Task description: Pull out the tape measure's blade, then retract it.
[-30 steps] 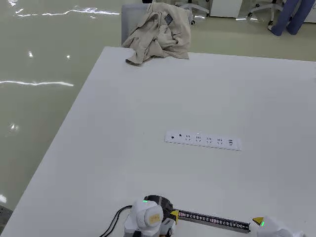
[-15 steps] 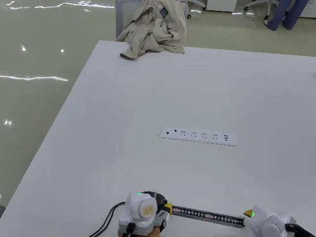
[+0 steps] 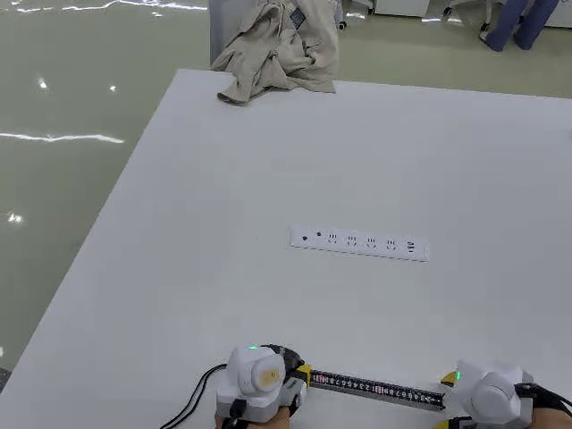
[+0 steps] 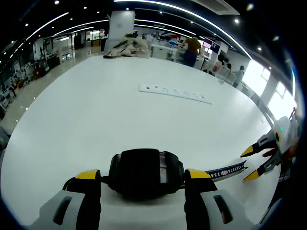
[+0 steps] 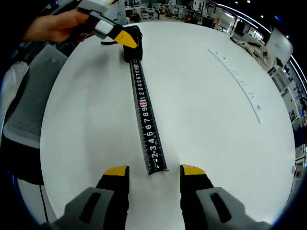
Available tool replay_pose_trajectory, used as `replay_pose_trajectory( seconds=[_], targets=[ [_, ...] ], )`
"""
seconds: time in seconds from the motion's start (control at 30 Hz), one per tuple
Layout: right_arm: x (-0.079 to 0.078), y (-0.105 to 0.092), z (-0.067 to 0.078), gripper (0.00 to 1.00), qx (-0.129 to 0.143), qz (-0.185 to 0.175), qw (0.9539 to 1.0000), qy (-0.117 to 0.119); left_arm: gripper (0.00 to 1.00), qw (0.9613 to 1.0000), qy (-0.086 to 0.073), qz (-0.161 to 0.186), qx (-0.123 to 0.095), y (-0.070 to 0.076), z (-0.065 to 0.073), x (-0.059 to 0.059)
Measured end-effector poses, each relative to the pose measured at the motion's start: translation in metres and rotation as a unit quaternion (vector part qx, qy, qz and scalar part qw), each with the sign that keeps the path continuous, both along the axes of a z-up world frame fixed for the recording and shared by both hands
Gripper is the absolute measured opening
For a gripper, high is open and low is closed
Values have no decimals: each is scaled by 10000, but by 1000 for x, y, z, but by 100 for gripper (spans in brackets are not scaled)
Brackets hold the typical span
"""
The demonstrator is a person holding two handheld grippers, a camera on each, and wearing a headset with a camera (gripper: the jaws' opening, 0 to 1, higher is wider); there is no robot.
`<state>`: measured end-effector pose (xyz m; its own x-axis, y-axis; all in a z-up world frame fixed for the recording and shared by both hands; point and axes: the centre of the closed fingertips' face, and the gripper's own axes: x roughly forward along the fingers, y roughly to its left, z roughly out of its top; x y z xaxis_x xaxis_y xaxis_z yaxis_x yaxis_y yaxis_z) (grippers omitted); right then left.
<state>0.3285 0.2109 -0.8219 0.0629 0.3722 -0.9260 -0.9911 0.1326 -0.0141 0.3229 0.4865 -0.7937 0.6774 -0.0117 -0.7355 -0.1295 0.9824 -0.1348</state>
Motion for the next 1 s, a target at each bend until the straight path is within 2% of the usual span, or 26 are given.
replay_pose_trajectory(
  seconds=[0.23, 0.37, 0.57, 0.73, 0.77, 1.0],
  targets=[
    [3, 2, 0, 36, -62, 229, 9997, 82, 67, 10000, 6, 6, -40, -2, -1, 0],
    [2, 0, -5, 33, -122, 277, 9994, 177, 67, 10000, 15, 7, -72, -2, -1, 1],
    [3, 0, -5, 29, -140, 373, 9990, 226, 65, 9999, -10, -61, -96, -4, -1, 2],
    [4, 1, -5, 23, -184, 457, 9986, 165, 64, 9999, -23, -90, -99, -5, -1, 3],
    [4, 2, -5, 23, -227, 534, 9983, 91, 64, 9999, -26, -95, -107, -5, -2, 3],
    [3, 1, -5, 17, -250, 580, 9979, 122, 63, 9999, -10, -106, -98, -5, -2, 4]
  ],
)
